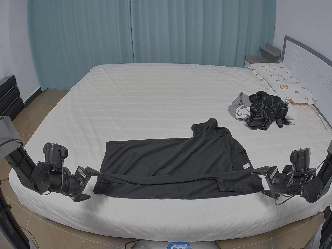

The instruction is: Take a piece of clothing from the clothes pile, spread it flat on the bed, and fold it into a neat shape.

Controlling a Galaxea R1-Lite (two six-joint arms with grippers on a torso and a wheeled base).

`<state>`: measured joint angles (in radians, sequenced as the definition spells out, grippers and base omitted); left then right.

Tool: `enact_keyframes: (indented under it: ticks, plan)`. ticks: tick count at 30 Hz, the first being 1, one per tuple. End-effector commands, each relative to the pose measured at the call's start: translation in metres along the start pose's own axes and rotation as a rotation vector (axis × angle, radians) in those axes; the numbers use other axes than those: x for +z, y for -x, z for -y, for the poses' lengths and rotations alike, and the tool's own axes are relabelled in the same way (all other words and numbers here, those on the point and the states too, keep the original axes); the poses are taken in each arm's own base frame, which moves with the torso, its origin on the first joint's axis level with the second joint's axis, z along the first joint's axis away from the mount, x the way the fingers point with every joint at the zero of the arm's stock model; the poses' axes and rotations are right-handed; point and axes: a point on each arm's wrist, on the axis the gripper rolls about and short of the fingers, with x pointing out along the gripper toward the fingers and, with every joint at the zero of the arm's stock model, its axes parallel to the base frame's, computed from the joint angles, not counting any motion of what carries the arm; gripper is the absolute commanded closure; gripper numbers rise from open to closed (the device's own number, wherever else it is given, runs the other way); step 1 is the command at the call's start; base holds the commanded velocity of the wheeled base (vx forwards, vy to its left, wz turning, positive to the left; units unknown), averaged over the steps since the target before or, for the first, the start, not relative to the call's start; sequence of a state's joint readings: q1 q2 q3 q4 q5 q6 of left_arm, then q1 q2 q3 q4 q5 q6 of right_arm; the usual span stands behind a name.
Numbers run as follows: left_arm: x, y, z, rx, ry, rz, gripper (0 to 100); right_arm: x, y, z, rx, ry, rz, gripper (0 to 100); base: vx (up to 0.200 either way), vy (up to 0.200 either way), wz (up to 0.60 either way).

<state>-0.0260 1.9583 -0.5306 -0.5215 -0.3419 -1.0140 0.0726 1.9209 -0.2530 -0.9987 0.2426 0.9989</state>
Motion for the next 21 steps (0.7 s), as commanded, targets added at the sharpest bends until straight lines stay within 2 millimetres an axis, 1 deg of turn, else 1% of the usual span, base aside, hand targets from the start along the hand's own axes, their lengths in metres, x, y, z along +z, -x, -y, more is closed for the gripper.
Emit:
enact_keyframes:
  ticks: [1, 2, 5, 8, 9, 10, 15, 16, 21]
  plan:
    - [-0.008, -0.007, 0.002, 0.009, -0.011, -0.02, 0, -0.01, 0.001, 0.007, -0.006, -0.003, -0.016, 0, -0.2, 0.0, 0.0]
    - [-0.009, -0.009, 0.002, 0.011, -0.015, -0.023, 0, -0.01, -0.001, 0.007, -0.004, -0.006, -0.013, 0, -0.2, 0.0, 0.0]
    - [-0.012, -0.018, 0.004, 0.019, -0.041, 0.007, 0, -0.01, -0.008, 0.01, -0.004, -0.019, -0.013, 0, 0.0, 0.0, 0.0]
    - [-0.021, -0.036, 0.005, 0.056, -0.087, 0.077, 0, -0.01, -0.014, 0.013, 0.001, -0.018, 0.005, 0, 0.0, 0.0, 0.0]
    - [-0.021, -0.036, 0.005, 0.056, -0.087, 0.077, 0, -0.01, -0.014, 0.013, 0.001, -0.018, 0.005, 0, 0.0, 0.0, 0.0]
    - [-0.028, -0.046, 0.008, 0.062, -0.117, 0.106, 0, -0.01, -0.019, 0.014, -0.002, -0.014, 0.031, 0, 0.0, 0.0, 0.0]
    - [-0.033, -0.058, 0.012, 0.07, -0.146, 0.134, 0, -0.015, -0.026, 0.013, -0.008, 0.006, 0.06, 0, 0.0, 0.0, 0.0]
    - [-0.034, -0.063, 0.015, 0.077, -0.157, 0.153, 0, -0.018, -0.029, 0.012, -0.007, 0.016, 0.068, 0, 0.0, 0.0, 0.0]
    - [-0.04, -0.075, 0.015, 0.115, -0.181, 0.192, 0, -0.019, -0.031, 0.012, -0.003, 0.021, 0.081, 0, 0.0, 0.0, 0.0]
